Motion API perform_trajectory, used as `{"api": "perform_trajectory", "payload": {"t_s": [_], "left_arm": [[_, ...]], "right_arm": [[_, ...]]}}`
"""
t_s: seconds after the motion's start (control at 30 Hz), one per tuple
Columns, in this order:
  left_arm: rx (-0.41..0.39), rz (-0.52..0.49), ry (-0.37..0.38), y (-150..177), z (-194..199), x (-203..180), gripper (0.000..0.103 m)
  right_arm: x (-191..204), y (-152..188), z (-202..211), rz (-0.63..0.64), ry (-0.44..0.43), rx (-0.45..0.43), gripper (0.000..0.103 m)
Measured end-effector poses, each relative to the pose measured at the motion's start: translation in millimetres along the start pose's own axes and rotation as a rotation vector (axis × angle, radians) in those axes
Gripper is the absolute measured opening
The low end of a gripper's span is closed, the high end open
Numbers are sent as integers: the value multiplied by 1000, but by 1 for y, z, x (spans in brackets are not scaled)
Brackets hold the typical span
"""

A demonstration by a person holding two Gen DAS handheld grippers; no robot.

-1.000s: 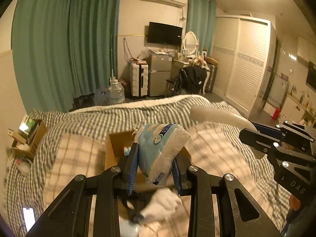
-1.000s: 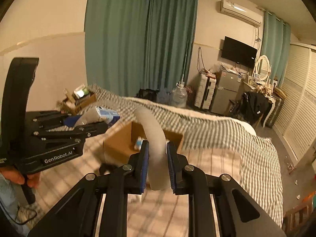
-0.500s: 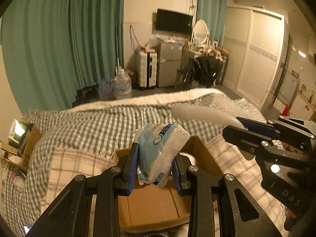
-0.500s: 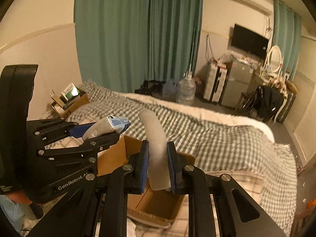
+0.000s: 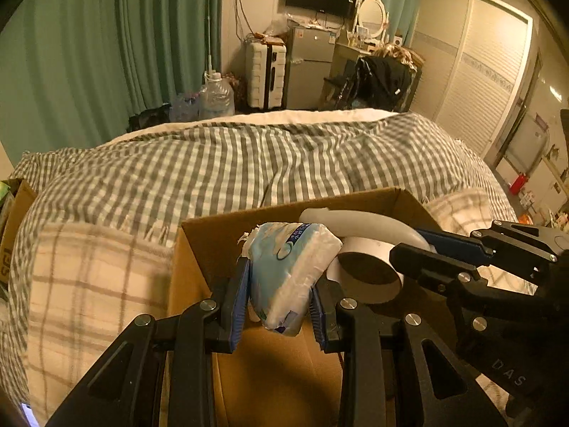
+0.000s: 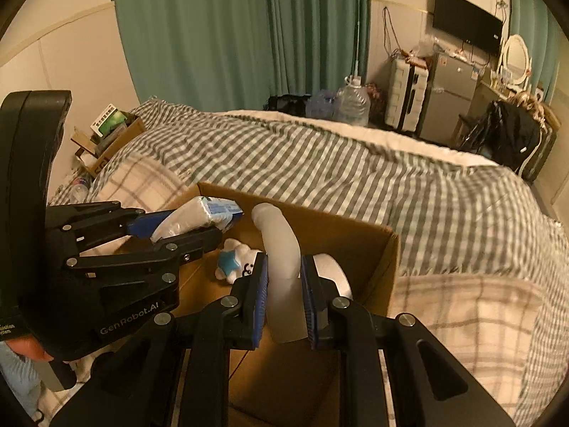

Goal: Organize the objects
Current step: 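Carry the tissue pack and tube into the box and open both grippers, then grasp the light blue earbud case with the left gripper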

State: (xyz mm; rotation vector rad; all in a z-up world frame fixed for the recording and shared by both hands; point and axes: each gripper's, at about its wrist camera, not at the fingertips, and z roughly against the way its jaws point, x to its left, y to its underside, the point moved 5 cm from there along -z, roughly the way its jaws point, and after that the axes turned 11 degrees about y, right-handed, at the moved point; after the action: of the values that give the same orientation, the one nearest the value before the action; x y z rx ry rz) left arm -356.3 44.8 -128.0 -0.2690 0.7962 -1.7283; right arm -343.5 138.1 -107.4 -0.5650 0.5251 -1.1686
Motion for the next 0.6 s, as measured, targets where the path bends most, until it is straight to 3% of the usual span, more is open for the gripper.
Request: {"api": "perform_trajectory", "payload": {"t_s": [0.17,0.27,0.37,0.43,0.5,0.6], "left_arm": [[-2,6,1,0,4,-3,39],[-15,-18,-23,-6,15,-5,56],[-43,-36,-55,-10,36,-10,74],[-65,-40,-71,-11,56,-15,84],[-92,-39,-101,-10,78,-18,99],[-130,-36,-122,-6,111,-22,101]], "right_arm": [[-10,0,4,-28,-8,-15,27],[-16,-7,27,-51,10,-53,52],[-23,-12,55,-58,44,-94,54],[-29,-15,79,-63,66,-120,61],[-35,-17,109,-75,96,-154,76],[-42,-16,151,-77,141,-190,89]]}}
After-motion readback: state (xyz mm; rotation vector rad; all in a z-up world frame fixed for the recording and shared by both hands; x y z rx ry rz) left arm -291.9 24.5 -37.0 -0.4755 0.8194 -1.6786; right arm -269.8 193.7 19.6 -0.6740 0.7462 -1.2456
